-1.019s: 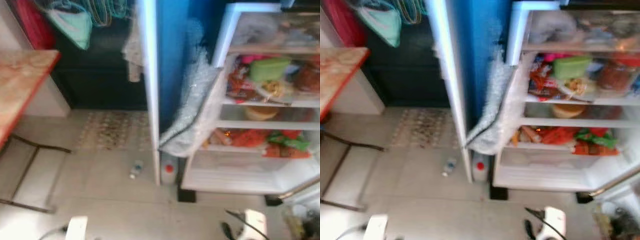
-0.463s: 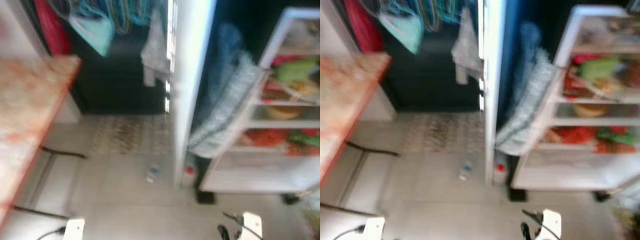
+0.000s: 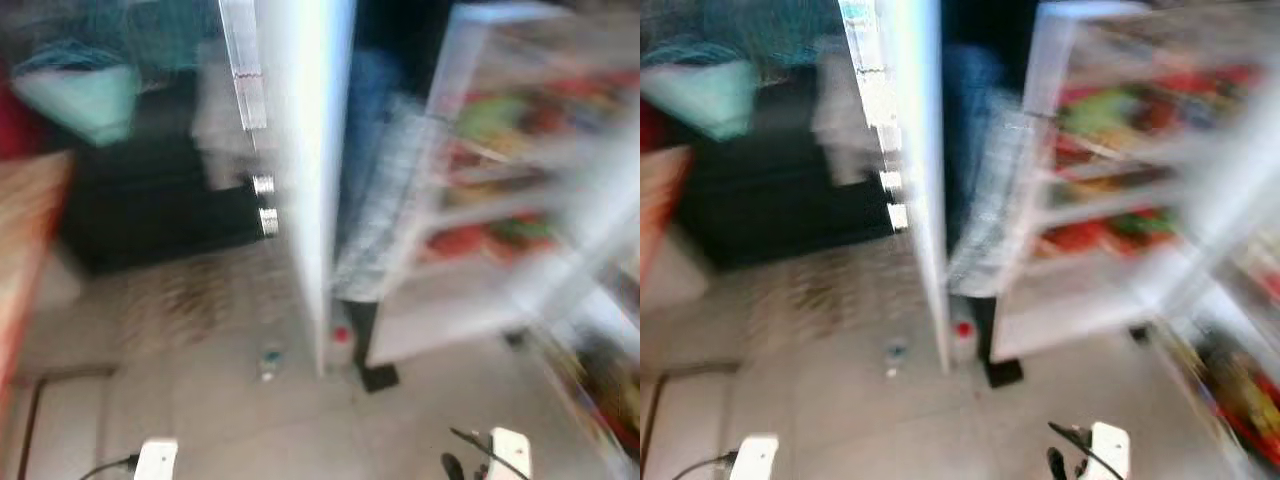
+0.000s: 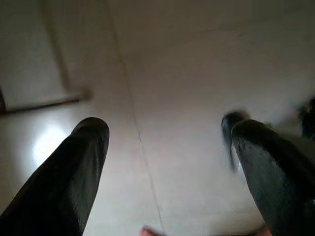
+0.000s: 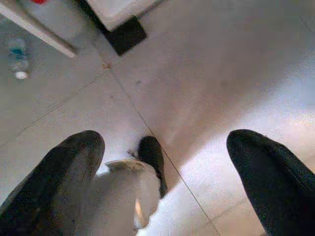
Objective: Restocking fridge
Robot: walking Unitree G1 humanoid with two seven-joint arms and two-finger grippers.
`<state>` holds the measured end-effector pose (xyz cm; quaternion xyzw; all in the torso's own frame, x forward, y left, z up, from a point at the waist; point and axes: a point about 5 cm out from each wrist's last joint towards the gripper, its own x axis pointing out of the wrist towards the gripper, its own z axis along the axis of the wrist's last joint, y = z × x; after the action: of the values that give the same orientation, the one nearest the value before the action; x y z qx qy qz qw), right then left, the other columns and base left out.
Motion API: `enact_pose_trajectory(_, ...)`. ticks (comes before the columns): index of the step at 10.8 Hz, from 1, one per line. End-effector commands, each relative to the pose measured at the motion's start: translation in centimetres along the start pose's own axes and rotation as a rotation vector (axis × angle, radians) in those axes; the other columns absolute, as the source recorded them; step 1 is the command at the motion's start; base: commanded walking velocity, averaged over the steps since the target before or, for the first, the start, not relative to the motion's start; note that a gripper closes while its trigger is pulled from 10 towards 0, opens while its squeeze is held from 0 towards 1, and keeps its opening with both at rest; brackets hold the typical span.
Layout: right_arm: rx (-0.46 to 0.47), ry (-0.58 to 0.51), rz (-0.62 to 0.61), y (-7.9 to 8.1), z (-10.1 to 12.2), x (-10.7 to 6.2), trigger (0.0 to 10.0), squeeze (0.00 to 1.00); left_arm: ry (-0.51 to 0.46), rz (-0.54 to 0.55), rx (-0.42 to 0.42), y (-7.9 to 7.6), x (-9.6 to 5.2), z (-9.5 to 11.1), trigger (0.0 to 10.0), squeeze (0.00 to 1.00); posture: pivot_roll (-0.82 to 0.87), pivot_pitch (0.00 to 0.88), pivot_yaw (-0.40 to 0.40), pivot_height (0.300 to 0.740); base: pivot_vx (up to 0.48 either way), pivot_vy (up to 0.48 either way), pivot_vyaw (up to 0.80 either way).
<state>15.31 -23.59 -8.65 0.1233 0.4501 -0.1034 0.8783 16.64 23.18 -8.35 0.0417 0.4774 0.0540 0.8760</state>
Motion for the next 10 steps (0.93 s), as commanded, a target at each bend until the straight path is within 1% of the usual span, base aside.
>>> enact_pose_trajectory(1, 0.006, -0.001, 0.012, 0.44, -0.01, 0.1, 10.0, 0.0, 0.037, 0.009, 0.016, 0.37, -0.21, -1.14, 10.0, 0.0, 0.0, 0.036, 0.068, 0.74, 0.0, 0.0, -0.78)
enact_pose_trajectory(3, 0.005, 0.003, 0.019, 0.53, -0.07, 0.1, 10.0, 0.0, 0.035, 0.009, 0.023, 0.43, -0.21, -1.1, 10.0, 0.0, 0.0, 0.03, 0.07, 0.74, 0.0, 0.0, -0.77)
enact_pose_trajectory(10, 0.012, -0.007, 0.021, 0.57, 0.16, 0.14, 10.0, 0.0, 0.034, 0.01, 0.023, 0.45, -0.18, -0.95, 10.0, 0.0, 0.0, 0.061, 0.066, 0.74, 0.0, 0.0, -0.76)
